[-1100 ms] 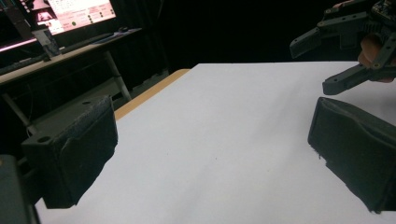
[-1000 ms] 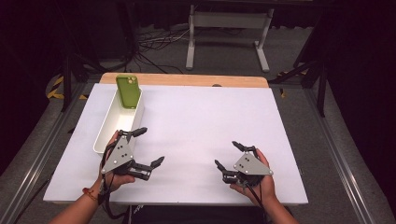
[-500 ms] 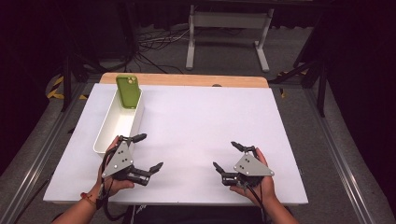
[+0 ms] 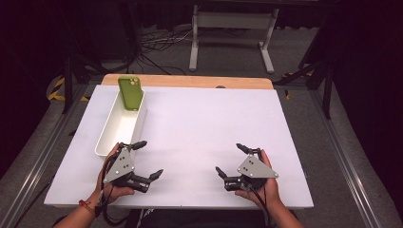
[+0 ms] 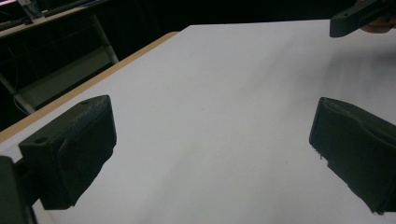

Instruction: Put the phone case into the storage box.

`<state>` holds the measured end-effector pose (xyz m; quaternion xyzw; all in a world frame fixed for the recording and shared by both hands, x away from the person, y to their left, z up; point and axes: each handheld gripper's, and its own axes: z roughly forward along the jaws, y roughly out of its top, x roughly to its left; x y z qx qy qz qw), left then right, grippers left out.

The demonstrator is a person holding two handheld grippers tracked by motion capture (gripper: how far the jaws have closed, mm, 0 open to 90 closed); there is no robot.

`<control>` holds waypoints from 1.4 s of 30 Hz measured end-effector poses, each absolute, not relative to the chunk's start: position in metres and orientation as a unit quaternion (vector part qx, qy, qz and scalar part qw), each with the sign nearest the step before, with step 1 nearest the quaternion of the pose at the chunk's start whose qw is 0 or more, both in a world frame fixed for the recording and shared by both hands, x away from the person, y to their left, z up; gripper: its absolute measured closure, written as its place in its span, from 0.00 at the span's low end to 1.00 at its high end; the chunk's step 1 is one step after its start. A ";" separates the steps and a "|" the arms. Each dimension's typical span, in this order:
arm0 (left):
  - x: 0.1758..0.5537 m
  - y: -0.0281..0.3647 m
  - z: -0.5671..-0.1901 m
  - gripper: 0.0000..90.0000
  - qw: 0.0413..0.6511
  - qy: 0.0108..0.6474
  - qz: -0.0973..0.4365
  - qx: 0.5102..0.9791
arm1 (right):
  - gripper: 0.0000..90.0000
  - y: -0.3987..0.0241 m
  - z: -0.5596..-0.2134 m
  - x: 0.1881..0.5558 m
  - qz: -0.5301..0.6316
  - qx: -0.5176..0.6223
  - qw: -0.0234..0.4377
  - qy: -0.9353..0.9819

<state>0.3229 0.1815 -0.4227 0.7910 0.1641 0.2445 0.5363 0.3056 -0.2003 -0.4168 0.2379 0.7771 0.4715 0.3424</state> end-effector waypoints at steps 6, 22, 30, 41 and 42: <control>0.325 0.183 -0.431 0.02 0.533 0.170 0.236 0.795 | 0.06 -0.202 -0.420 0.305 0.465 0.235 0.347 0.780; 0.326 0.184 -0.437 0.01 0.529 0.181 0.235 0.795 | 0.08 -0.205 -0.420 0.301 0.465 0.223 0.360 0.778; 0.323 0.185 -0.437 0.02 0.537 0.177 0.234 0.790 | 0.08 -0.203 -0.420 0.301 0.463 0.222 0.364 0.777; 0.322 0.182 -0.435 0.02 0.539 0.174 0.234 0.790 | 0.09 -0.209 -0.424 0.306 0.458 0.237 0.359 0.778; 0.322 0.182 -0.435 0.02 0.539 0.174 0.234 0.790 | 0.09 -0.209 -0.424 0.306 0.458 0.237 0.359 0.778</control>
